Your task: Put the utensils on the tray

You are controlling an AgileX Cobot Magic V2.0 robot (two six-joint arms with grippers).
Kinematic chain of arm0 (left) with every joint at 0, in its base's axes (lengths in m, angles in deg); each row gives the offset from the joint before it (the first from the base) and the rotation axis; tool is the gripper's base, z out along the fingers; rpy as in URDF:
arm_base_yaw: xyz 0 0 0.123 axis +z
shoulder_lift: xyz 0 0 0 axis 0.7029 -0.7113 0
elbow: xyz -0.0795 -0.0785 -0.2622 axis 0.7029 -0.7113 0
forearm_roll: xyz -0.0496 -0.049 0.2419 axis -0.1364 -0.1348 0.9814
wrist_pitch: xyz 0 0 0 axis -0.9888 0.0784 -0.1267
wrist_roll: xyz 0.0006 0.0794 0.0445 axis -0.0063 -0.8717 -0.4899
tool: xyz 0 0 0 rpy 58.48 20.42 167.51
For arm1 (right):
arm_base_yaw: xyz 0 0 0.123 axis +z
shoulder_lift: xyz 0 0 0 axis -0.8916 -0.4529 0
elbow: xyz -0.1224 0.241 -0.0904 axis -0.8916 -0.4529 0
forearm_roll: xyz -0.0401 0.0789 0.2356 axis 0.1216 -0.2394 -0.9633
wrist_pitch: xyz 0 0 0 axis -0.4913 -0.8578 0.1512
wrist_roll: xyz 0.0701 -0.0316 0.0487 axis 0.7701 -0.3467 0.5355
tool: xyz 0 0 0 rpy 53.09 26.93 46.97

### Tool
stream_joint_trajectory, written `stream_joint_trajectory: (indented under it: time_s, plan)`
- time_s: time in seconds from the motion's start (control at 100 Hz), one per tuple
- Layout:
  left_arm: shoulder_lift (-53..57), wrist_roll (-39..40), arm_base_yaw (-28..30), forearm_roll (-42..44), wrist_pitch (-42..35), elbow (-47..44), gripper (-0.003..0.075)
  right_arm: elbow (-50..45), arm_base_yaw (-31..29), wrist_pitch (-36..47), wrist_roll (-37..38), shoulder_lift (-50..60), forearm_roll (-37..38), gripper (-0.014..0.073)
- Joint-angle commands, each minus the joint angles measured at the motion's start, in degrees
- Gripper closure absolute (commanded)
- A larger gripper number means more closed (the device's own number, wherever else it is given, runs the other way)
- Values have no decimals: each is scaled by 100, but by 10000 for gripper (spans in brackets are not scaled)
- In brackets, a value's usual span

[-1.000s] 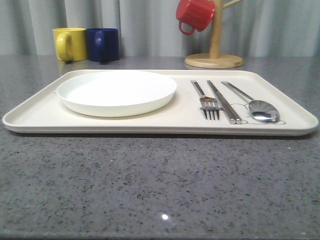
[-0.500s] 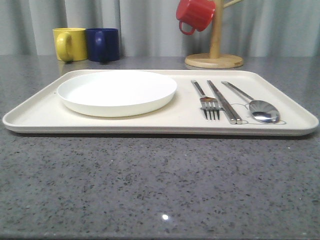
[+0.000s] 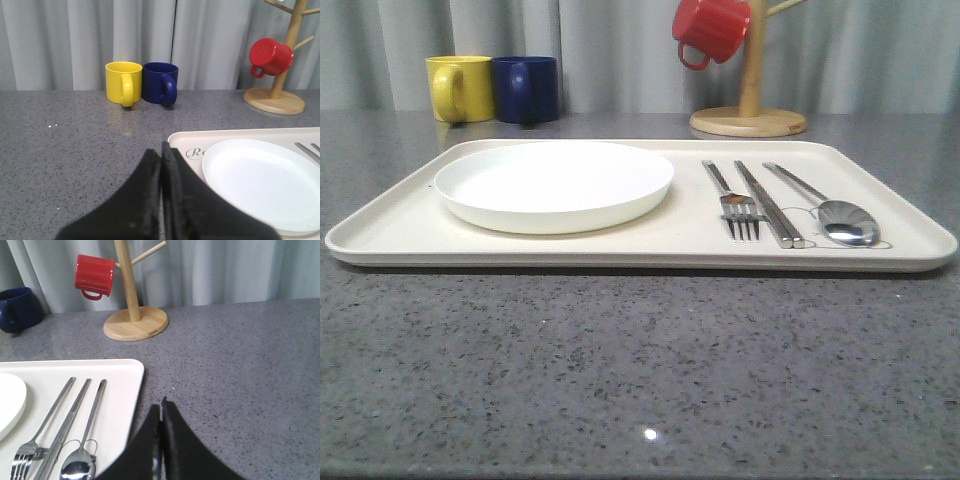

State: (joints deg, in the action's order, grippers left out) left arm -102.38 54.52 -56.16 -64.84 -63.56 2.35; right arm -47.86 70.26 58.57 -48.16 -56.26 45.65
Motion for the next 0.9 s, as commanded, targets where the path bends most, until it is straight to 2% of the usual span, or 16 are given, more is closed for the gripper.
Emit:
stream_joint_trajectory:
  time_s: [0.0,0.35,0.42,0.61,0.69,0.89]
  plan:
    - [-27,41,-33,-29,-400,158,738,149,-36,484,-45,7,101,662]
    - [-27,41,-33,-29,-400,158,738,115,-36,557,-119,77,218,662]
    - [-27,41,-33,-29,-400,158,738,32,-36,727,-391,161,-24,662]
    - [-27,41,-33,-29,-400,158,738,-558,-36,1508,-1728,646,-1277,662]
    - [-27,41,-33,-29,-400,158,738,-911,-36,1779,-1921,913,-1524,662]
    - [-27,41,-33,-29,-400,158,738,-1591,-260,1842,-1936,1758,-1530,662]
